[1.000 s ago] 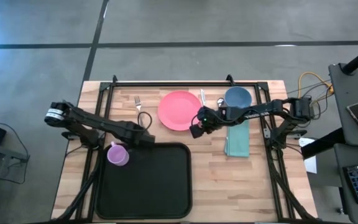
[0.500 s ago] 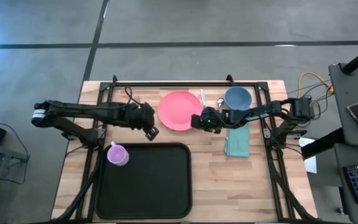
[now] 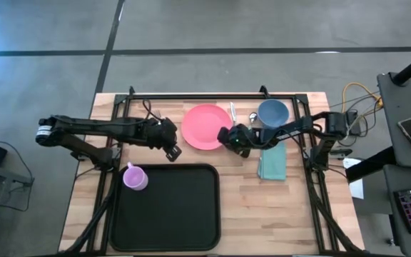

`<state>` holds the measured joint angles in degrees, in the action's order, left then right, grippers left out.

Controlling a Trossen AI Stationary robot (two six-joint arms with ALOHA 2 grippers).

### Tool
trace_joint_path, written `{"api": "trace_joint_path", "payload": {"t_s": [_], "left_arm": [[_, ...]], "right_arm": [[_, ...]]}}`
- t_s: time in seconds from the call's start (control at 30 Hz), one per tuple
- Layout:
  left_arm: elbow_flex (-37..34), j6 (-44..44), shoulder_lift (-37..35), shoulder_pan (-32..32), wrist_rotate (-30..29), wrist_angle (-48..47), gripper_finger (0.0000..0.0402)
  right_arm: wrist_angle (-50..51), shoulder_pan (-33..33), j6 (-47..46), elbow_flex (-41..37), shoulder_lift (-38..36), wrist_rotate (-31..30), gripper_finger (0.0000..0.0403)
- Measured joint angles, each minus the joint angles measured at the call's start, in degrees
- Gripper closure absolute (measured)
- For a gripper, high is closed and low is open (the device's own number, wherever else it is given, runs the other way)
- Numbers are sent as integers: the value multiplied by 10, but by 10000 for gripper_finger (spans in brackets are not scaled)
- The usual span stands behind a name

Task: Set up tray
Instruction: Put the pink plate on the black tray

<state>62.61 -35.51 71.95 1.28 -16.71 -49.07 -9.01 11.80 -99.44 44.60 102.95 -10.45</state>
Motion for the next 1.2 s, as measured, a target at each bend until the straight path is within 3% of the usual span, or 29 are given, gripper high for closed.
{"api": "trace_joint_path", "payload": {"t_s": [0.3,0.73,1.0,1.2], "left_arm": [[0,0,0,0,1,0,321],[0,23,0,0,0,0,321],[0,27,0,0,-1,-14,321],[0,27,-6,0,-28,-77,321]], "right_arm": [[0,23,-66,1,24,-36,198],[5,26,-49,-1,34,-68,380],[2,17,0,-1,19,-95,391],[4,-4,139,8,-42,-116,393]]}}
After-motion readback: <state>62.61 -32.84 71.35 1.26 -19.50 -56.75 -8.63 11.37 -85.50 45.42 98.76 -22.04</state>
